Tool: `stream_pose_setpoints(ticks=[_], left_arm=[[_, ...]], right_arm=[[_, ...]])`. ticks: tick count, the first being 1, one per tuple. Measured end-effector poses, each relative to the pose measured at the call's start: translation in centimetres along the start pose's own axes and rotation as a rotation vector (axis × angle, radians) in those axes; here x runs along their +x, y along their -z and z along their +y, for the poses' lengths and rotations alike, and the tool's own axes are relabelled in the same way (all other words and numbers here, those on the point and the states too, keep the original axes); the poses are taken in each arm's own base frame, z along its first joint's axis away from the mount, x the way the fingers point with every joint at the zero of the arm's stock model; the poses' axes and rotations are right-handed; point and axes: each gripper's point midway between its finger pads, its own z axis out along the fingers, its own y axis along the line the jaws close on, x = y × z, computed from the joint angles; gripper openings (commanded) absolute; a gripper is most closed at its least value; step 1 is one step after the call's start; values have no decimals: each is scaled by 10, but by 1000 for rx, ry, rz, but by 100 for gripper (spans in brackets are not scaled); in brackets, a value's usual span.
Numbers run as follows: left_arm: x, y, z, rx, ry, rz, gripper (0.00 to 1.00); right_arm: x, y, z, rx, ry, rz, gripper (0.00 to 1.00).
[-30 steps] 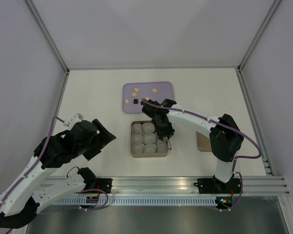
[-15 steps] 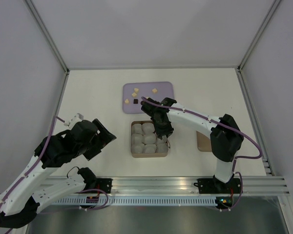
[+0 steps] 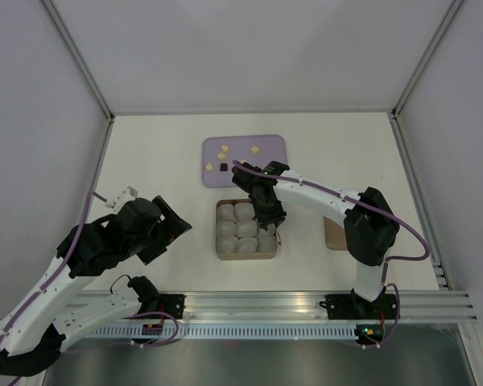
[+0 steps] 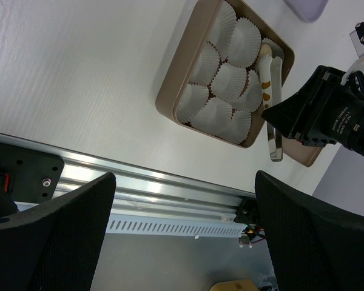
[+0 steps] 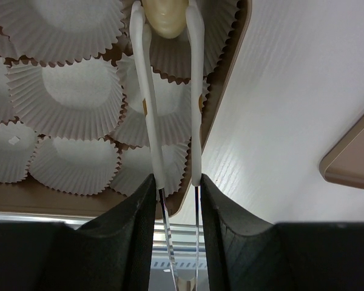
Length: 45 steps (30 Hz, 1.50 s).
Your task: Pack the chocolate
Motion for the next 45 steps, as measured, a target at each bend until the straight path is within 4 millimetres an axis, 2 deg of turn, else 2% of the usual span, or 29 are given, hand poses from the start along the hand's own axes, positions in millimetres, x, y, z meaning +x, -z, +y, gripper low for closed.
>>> stream_pose_setpoints(ticks=[6, 17, 22, 26, 31, 35, 39, 42, 45], left_arm=[[0, 0, 0, 0, 0, 0, 100], [0, 0, 0, 1, 0, 0, 100], [0, 0, 0, 0, 0, 0, 100], [0, 0, 0, -1, 0, 1, 100], [1, -3, -1, -14, -5, 3, 100], [1, -5, -3, -26, -9, 6, 100], [2, -6, -3, -32, -11, 8, 100], [2, -6, -3, -30, -10, 11, 100], [2, -6, -3, -31, -10, 12, 100]], right_arm=[[-2, 2, 0, 1, -4, -8, 43], [-10, 12, 2, -4, -13, -31, 41], [-18, 27, 6, -38, -18, -64, 41], [-23, 50, 9, -87, -19, -97, 41], [-52, 74, 15, -133, 0, -177, 41], [-97, 79, 9, -151, -18, -240, 41], [-148, 60, -17, -115, -53, -273, 41], [-171, 41, -36, -83, -64, -265, 41], [-194, 25, -47, -64, -57, -275, 42]])
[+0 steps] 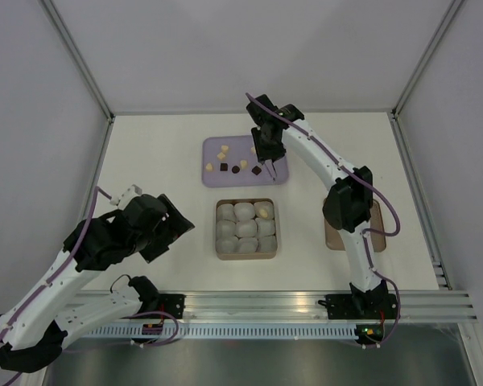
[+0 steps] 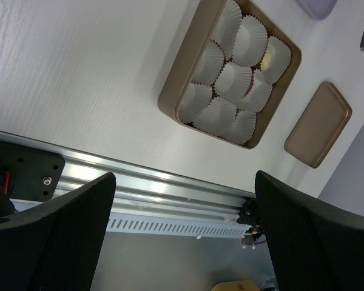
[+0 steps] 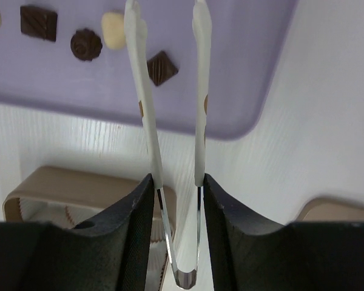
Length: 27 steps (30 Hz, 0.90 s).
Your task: Pack the chocolate
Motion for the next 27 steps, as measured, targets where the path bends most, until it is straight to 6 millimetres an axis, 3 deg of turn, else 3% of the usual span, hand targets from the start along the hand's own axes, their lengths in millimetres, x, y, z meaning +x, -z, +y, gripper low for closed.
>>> stream_pose_setpoints(ticks=[5, 16, 27], left_arm=[[0, 0, -1, -1, 0, 1, 100], [-1, 0, -6, -2, -1, 0, 100], [-1, -2, -6, -10, -3, 2, 100]], right_arm=[[-27, -25, 2, 0, 58, -53, 45], [-51, -64, -1, -18, 79, -112, 49], [-45, -86, -2, -13, 88, -87, 49]])
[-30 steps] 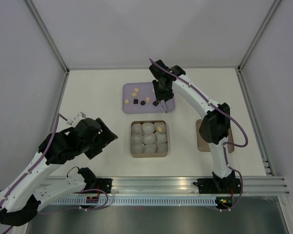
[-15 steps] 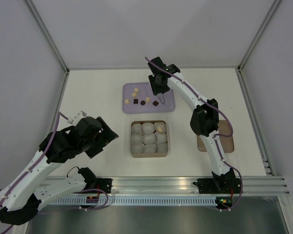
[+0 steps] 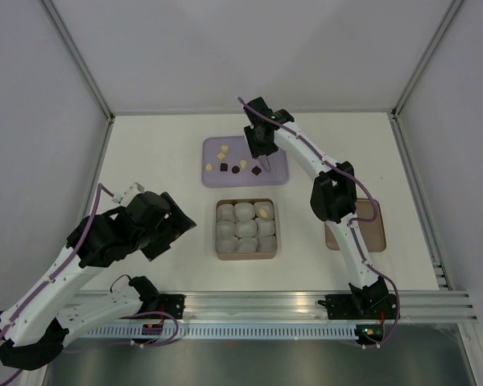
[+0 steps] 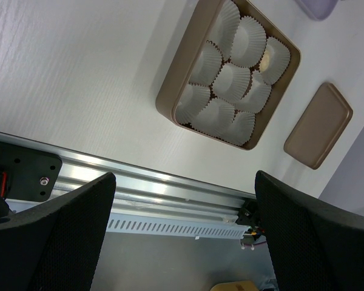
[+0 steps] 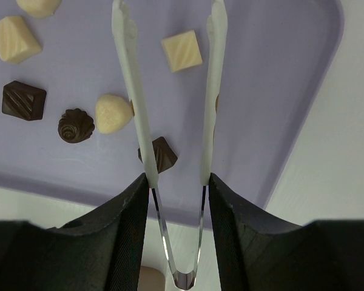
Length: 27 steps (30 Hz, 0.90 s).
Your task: Pack the chocolate
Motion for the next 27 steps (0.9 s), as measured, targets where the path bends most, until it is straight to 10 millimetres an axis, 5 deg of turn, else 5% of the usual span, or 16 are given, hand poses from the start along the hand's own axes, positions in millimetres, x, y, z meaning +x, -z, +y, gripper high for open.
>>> stream_pose_setpoints(ticks=[27], left_arm=[[0, 0, -1, 6, 2, -1, 100]], right_arm=[[25, -28, -9, -2, 1, 84, 50]])
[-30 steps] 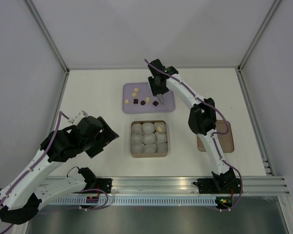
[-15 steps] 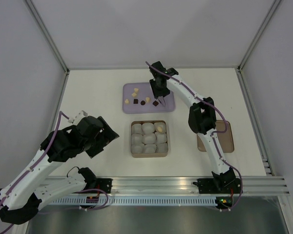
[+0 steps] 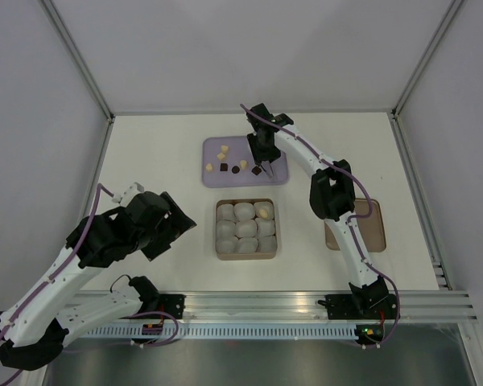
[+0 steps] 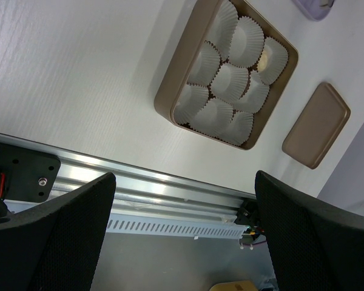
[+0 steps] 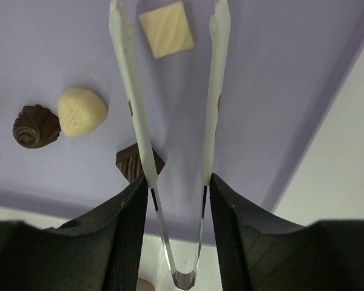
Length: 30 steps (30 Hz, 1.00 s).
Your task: Pack the chocolate
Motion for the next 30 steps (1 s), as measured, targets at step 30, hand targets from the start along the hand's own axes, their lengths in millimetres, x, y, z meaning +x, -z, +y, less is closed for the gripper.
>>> stream_pose_setpoints(ticks=[30], left_arm=[[-1, 2, -1, 18, 6, -4, 100]], right_arm=[[6, -10, -3, -22, -17, 28, 31]])
